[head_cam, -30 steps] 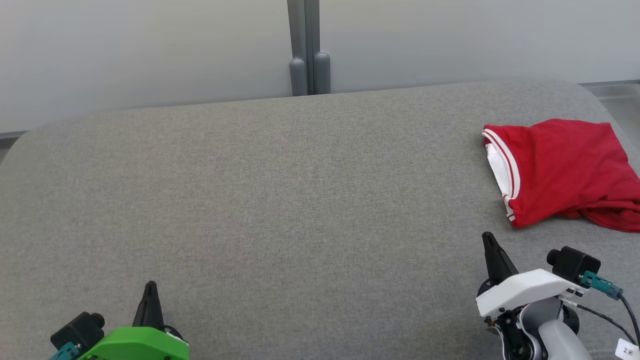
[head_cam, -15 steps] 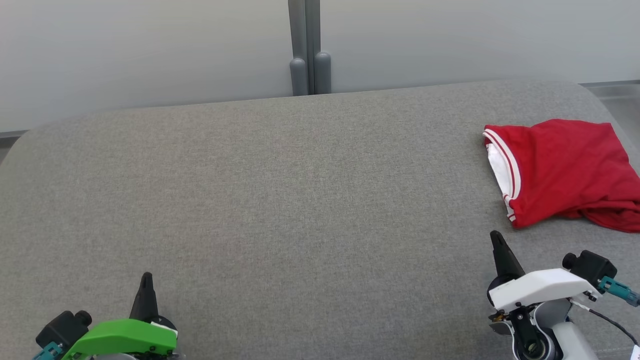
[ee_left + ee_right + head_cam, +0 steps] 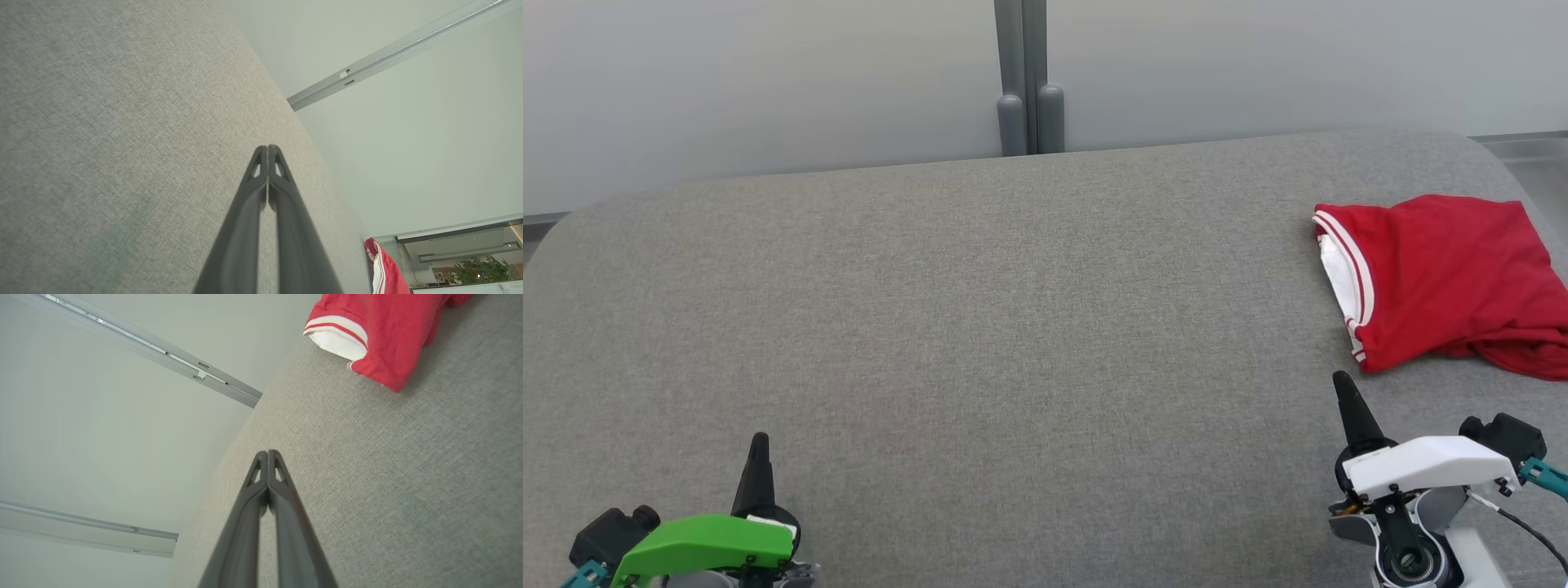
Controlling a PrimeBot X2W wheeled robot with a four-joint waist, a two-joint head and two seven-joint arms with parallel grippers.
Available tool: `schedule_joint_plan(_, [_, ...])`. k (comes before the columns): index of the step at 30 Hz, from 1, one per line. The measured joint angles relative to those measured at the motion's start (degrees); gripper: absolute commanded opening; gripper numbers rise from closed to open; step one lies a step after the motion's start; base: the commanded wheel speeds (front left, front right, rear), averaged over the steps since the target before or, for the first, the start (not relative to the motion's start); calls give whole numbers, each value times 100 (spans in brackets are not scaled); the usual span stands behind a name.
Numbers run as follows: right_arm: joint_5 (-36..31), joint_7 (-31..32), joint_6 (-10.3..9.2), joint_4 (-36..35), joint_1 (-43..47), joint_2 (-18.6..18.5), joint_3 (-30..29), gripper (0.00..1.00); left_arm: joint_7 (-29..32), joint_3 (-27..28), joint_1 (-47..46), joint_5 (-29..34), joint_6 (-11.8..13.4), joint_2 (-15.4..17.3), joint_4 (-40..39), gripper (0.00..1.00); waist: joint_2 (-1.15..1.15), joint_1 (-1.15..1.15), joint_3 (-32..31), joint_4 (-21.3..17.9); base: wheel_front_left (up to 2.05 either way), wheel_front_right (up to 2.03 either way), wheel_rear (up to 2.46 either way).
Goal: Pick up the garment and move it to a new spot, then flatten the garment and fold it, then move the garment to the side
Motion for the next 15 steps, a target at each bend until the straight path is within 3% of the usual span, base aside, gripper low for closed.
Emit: schedule_joint_plan(15, [913, 204, -2, -198, 69, -2, -132, 0, 218, 87, -74, -857, -77, 3, -153, 0, 0, 0, 2, 8, 0, 0, 0])
